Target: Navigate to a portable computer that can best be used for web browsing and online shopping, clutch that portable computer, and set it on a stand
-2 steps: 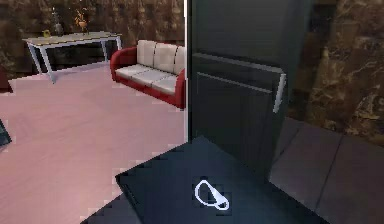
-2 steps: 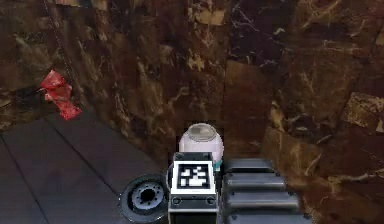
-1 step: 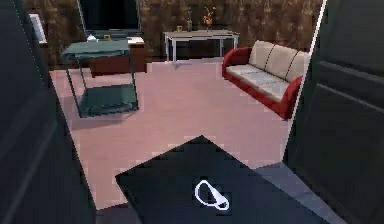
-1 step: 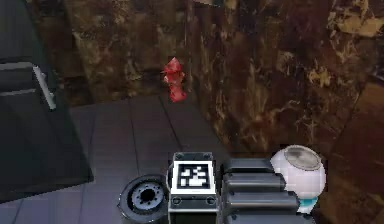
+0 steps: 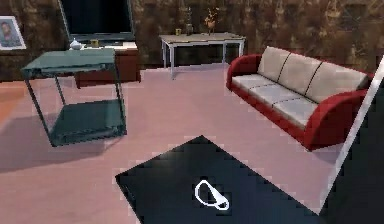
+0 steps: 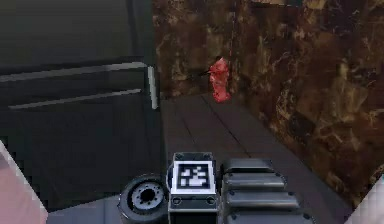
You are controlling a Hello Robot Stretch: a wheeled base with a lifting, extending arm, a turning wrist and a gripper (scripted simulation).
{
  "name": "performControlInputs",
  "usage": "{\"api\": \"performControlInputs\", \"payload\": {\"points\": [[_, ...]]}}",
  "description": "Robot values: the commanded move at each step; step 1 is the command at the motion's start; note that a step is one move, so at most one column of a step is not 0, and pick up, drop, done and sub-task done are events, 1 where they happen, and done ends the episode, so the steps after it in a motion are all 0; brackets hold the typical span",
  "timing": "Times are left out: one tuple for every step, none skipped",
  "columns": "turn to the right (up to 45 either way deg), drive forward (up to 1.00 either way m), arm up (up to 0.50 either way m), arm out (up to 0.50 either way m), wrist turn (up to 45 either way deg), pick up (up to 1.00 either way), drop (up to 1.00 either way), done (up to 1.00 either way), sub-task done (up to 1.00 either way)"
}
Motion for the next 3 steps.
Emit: {"api": "performControlInputs", "payload": {"points": [[-6.0,0.0,0.0,0.0,0.0,0.0,0.0,0.0,0.0],[0.0,1.0,0.0,0.0,0.0,0.0,0.0,0.0,0.0],[0.0,1.0,0.0,0.0,0.0,0.0,0.0,0.0,0.0]]}}
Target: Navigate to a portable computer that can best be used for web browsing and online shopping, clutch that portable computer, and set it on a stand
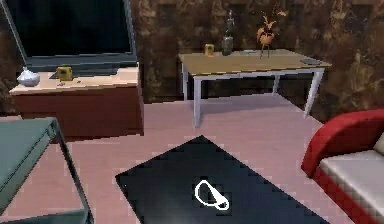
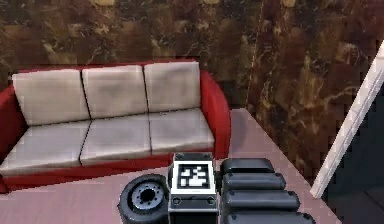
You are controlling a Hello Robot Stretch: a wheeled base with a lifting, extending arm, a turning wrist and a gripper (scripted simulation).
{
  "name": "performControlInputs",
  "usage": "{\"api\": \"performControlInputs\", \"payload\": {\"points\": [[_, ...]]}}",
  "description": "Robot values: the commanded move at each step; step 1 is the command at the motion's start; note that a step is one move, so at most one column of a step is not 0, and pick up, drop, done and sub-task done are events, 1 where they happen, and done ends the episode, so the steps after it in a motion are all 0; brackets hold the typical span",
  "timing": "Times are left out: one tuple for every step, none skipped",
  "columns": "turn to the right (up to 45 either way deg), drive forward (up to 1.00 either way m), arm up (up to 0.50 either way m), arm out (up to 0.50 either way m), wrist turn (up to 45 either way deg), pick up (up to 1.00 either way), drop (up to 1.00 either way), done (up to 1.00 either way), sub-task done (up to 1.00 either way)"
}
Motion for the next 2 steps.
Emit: {"api": "performControlInputs", "payload": {"points": [[-15.0,0.0,0.0,0.0,0.0,0.0,0.0,0.0,0.0],[0.0,0.15,0.0,0.0,0.0,0.0,0.0,0.0,0.0]]}}
